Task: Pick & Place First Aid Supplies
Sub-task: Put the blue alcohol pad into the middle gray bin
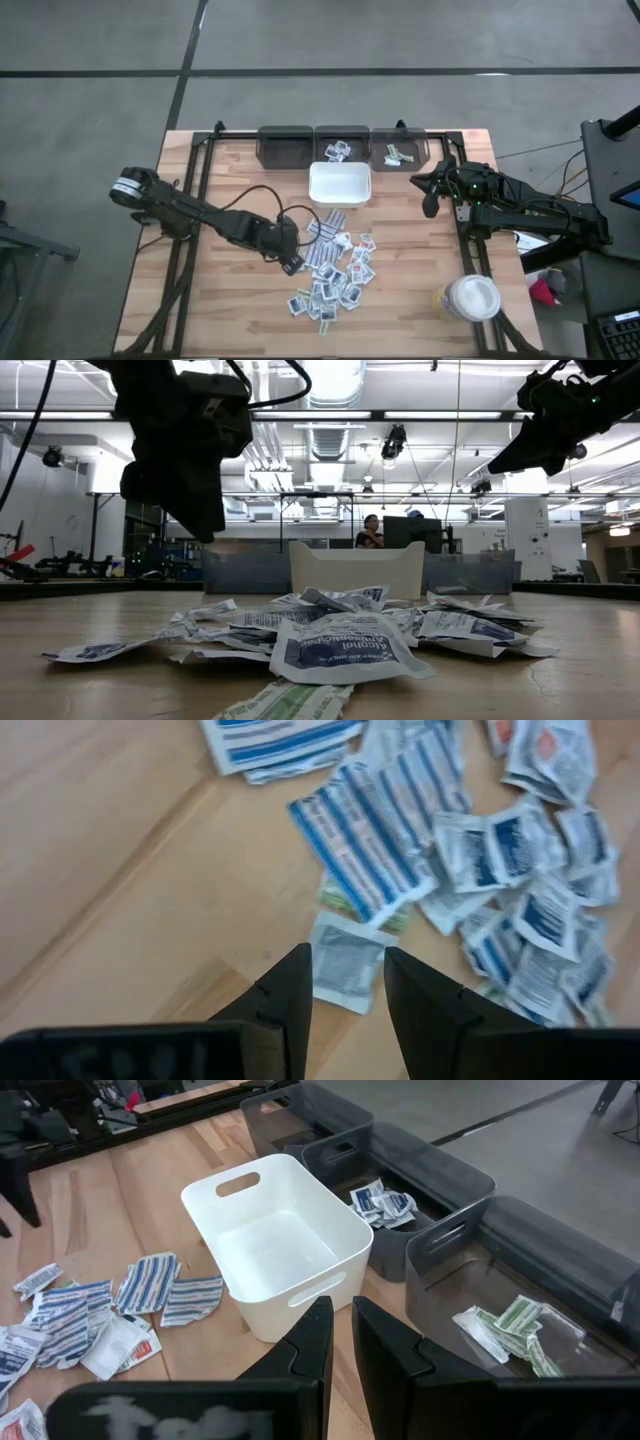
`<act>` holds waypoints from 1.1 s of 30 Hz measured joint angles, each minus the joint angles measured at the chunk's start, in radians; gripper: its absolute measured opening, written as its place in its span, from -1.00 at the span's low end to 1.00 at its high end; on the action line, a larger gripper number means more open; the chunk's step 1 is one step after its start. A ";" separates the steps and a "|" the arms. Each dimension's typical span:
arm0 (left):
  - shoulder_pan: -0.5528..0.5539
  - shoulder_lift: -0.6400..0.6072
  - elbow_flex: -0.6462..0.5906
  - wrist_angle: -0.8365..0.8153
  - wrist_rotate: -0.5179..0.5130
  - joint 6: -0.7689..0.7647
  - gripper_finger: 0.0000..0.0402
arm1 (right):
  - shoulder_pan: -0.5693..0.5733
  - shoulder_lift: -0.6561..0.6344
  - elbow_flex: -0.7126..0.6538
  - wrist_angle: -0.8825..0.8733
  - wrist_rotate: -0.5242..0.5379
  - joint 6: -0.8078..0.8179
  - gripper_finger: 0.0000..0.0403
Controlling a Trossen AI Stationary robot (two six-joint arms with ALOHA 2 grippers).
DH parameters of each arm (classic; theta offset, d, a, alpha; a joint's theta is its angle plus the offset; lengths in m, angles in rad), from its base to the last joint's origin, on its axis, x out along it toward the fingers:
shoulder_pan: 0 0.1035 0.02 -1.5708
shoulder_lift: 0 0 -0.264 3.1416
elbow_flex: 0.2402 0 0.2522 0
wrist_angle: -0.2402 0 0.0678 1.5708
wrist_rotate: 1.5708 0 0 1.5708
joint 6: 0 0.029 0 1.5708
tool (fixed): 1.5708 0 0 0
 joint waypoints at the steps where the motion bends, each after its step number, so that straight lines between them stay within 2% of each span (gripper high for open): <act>1: 0.000 0.000 -0.001 0.000 -0.004 -0.002 -0.40 | 0.000 0.000 0.000 0.000 0.000 0.000 -0.81; 8: 0.000 0.000 -0.001 0.010 -0.005 -0.008 -0.40 | 0.000 0.000 0.000 0.000 0.000 0.000 -0.81; 15: -0.002 0.000 -0.062 0.163 0.038 0.141 -0.40 | 0.000 0.000 0.000 0.000 0.000 0.000 -0.81; 22: -0.002 0.000 -0.096 0.156 0.011 0.184 -0.40 | 0.000 0.000 0.000 0.000 0.000 0.000 -0.81; 33: -0.017 0.012 -0.110 0.164 0.002 0.359 -0.40 | 0.000 0.000 0.000 0.000 0.000 0.000 -0.81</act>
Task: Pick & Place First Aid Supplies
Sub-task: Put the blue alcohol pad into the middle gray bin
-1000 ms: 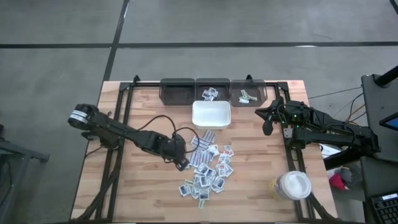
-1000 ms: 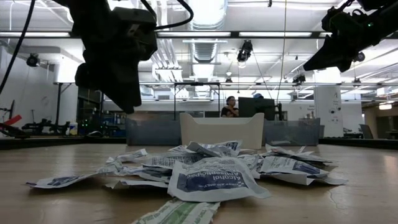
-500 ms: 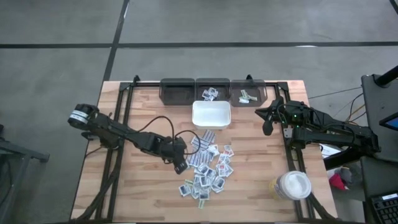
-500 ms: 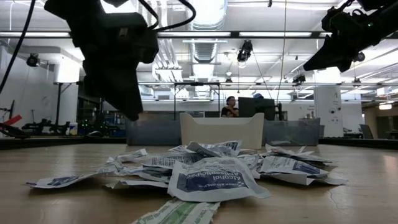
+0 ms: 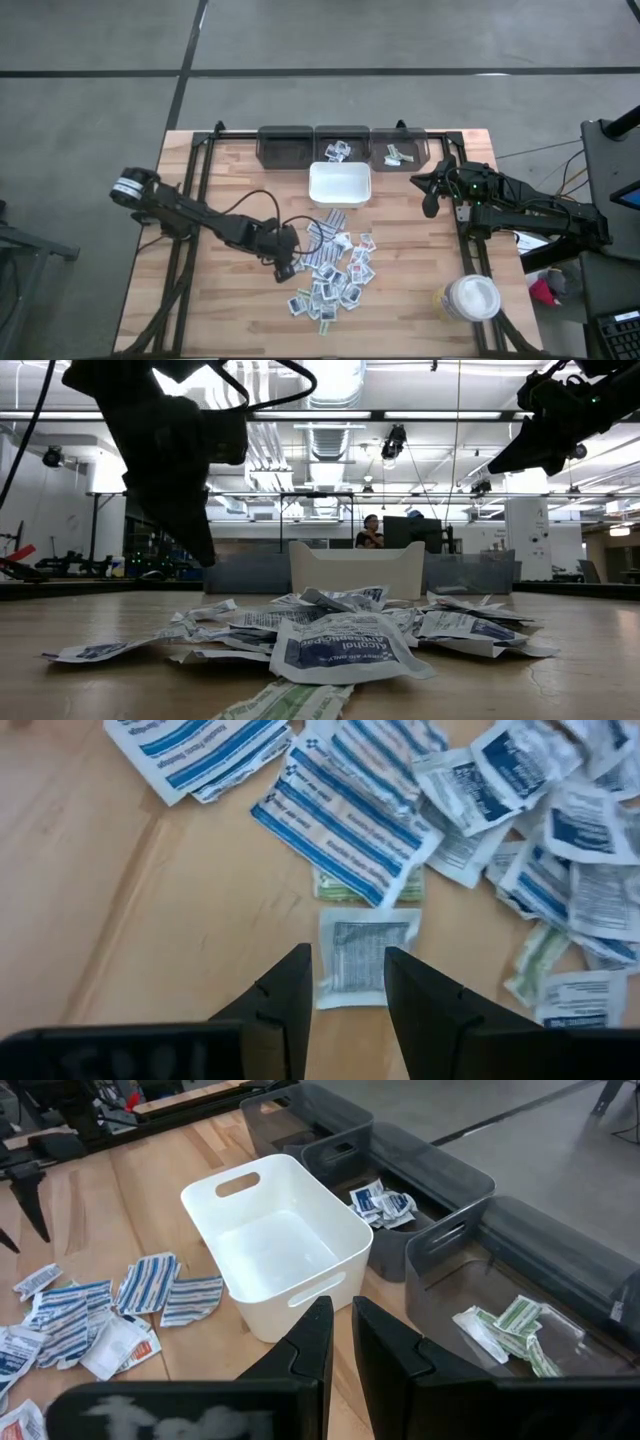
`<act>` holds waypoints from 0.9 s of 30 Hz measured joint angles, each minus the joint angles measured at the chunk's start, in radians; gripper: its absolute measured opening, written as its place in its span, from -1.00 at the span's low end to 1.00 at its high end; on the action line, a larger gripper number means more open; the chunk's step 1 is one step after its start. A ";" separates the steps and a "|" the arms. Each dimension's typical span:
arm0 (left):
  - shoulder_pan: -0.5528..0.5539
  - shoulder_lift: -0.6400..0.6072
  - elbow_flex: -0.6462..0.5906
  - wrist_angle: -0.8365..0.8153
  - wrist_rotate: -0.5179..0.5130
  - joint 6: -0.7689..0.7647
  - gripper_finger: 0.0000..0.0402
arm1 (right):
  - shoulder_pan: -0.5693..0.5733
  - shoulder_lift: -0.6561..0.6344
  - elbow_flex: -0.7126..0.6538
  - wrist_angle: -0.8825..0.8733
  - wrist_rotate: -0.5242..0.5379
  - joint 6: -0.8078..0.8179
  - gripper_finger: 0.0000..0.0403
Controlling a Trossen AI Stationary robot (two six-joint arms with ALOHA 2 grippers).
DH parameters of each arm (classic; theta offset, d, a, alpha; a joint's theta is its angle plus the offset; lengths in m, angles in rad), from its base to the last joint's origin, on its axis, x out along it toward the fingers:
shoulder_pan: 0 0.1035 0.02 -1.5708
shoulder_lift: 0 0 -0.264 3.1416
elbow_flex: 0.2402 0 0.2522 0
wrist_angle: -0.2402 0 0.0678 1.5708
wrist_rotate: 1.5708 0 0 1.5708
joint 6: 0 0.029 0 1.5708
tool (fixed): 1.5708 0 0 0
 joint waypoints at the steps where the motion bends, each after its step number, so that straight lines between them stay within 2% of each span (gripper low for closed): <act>1: 0.000 0.012 0.005 0.000 0.000 0.006 -0.40 | 0.000 0.000 0.000 0.000 0.000 0.000 -0.81; 5: 0.000 0.082 0.048 -0.024 0.001 0.040 -0.40 | 0.000 0.000 0.000 0.000 0.000 0.000 -0.81; 11: 0.003 0.149 0.118 -0.177 -0.009 0.031 -0.40 | 0.000 0.000 0.000 0.000 0.000 0.000 -0.81; 27: 0.003 0.188 0.116 -0.104 -0.004 -0.002 -0.41 | 0.000 0.000 0.000 0.000 0.000 0.000 -0.81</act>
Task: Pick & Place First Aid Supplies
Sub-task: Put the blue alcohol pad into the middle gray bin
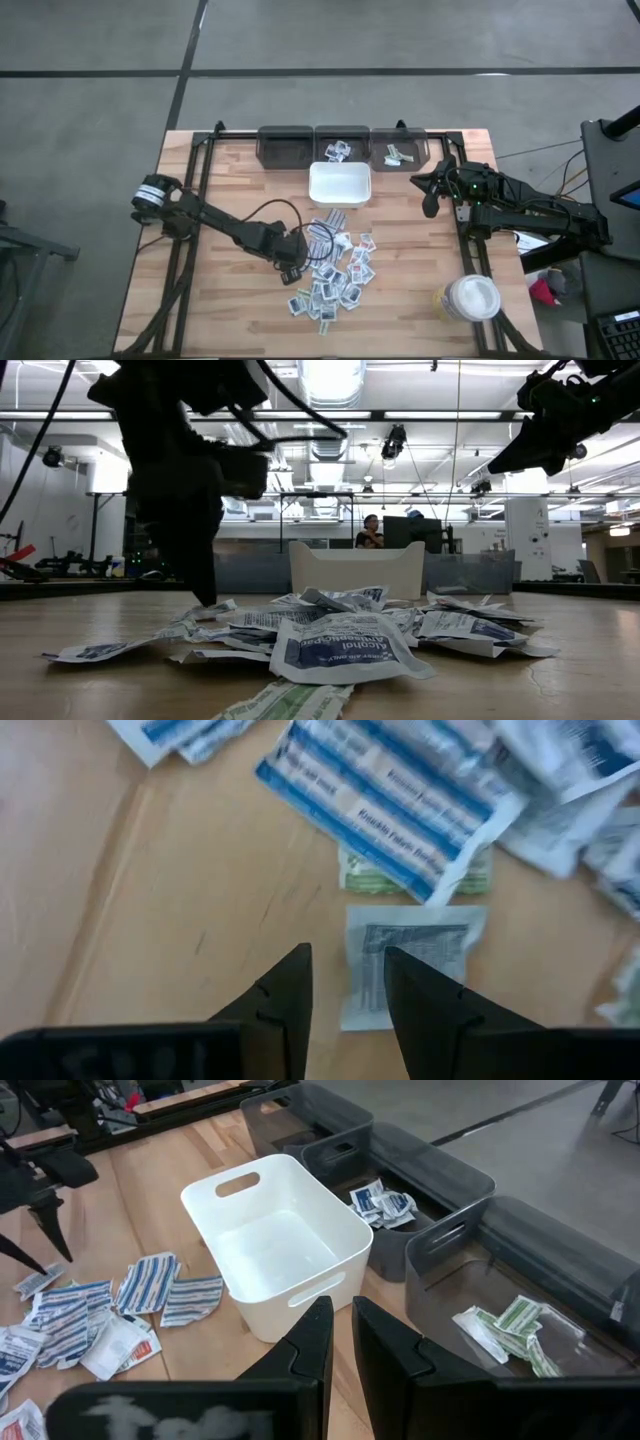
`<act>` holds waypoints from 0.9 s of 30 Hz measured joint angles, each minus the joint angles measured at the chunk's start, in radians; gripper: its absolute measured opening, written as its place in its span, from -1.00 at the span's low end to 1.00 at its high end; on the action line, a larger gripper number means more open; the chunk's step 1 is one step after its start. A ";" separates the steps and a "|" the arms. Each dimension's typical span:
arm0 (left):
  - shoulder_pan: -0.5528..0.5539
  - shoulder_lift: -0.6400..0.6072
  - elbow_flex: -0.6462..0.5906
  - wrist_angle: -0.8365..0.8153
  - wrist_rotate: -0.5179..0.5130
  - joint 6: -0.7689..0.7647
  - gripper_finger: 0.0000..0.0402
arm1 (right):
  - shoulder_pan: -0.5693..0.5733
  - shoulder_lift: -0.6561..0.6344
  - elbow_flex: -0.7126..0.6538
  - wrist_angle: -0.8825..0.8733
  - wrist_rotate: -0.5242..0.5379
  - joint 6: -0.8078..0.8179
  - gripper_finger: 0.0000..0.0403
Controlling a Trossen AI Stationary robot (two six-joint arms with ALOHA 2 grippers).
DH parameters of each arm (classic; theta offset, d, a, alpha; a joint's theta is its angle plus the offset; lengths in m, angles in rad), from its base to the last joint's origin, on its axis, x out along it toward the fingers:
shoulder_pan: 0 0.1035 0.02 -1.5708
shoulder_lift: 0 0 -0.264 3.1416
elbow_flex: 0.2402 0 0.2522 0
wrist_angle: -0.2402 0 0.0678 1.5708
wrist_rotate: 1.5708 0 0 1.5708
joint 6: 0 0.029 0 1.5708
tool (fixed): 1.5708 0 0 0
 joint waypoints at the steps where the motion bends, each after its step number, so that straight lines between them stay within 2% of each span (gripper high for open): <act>1: 0.000 0.009 -0.001 -0.001 -0.001 -0.003 -0.41 | 0.000 0.000 0.000 0.000 0.000 0.000 -0.81; 12: 0.000 0.110 0.004 -0.017 -0.005 -0.102 -0.43 | 0.000 0.000 0.000 0.000 0.000 0.000 -0.81; 22: 0.001 0.103 0.002 -0.043 -0.003 -0.107 -0.92 | 0.000 0.000 0.000 0.000 0.000 0.000 -0.81; 27: 0.000 0.104 0.002 -0.044 -0.003 -0.107 -0.99 | 0.000 0.000 0.000 0.000 0.000 0.000 -0.81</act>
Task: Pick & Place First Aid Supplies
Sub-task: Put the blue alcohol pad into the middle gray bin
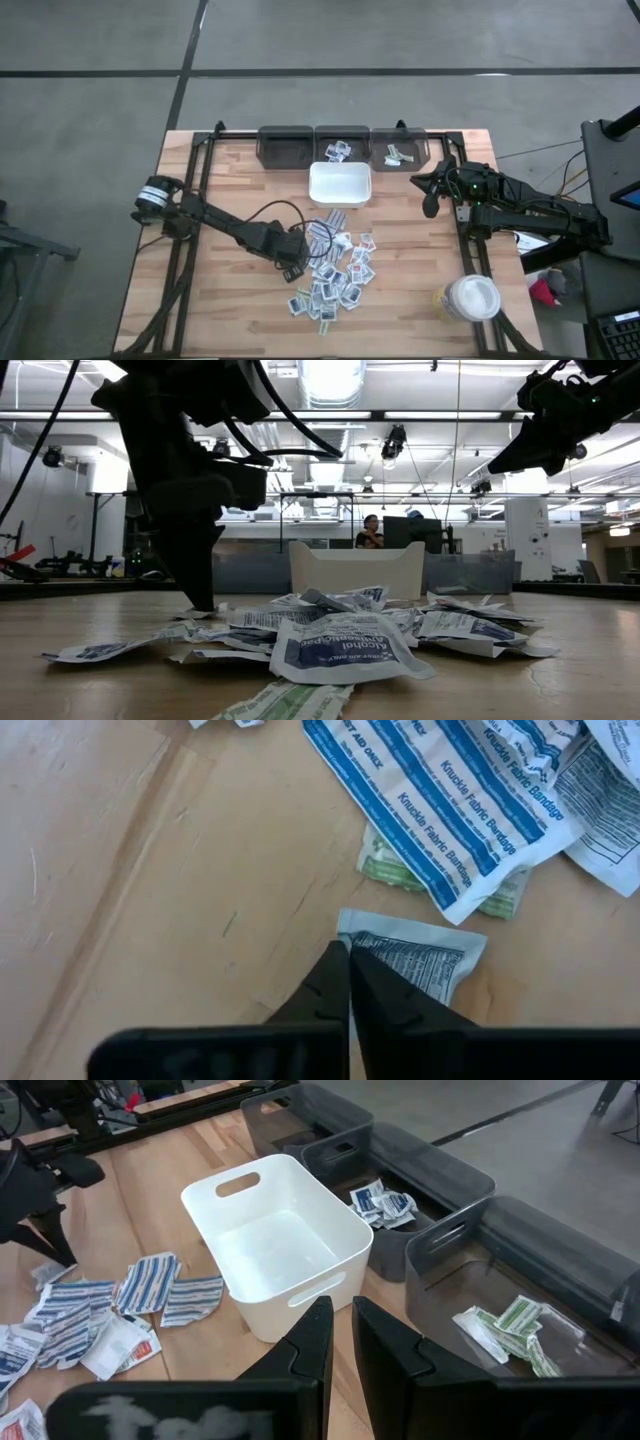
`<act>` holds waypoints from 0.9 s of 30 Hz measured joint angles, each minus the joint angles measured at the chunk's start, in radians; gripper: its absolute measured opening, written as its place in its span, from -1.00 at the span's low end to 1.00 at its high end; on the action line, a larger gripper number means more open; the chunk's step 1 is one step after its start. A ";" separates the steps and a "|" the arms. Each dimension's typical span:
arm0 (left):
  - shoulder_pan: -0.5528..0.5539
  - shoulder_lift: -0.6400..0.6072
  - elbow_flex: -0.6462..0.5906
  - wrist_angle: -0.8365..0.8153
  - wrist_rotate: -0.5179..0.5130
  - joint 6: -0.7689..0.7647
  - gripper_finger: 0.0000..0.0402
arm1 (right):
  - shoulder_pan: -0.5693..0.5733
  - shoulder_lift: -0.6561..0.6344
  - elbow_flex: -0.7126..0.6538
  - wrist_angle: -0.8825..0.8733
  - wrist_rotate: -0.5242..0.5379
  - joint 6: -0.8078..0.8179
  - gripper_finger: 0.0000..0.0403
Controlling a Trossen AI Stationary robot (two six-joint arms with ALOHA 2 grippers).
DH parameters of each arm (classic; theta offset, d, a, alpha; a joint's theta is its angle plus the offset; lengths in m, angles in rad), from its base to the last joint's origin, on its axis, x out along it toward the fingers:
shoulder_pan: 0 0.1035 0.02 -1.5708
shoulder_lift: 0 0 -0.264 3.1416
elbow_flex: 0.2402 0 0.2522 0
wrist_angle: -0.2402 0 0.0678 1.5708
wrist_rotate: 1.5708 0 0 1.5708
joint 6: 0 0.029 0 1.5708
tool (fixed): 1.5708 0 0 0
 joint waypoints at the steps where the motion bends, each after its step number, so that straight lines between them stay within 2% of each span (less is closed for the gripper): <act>1: 0.000 0.000 0.000 0.000 0.000 0.002 -0.99 | 0.000 0.000 0.000 0.000 0.000 0.000 -0.81; 11: -0.001 -0.054 0.020 -0.007 0.001 0.108 -1.00 | 0.000 0.001 0.000 0.000 0.000 0.000 -0.81; 18: -0.004 -0.142 0.009 -0.004 0.002 0.112 -1.00 | 0.000 0.001 0.000 0.000 0.000 0.000 -0.81; 27: -0.003 -0.154 0.009 0.052 0.001 0.126 -1.00 | 0.000 0.001 0.000 0.000 0.000 0.000 -0.81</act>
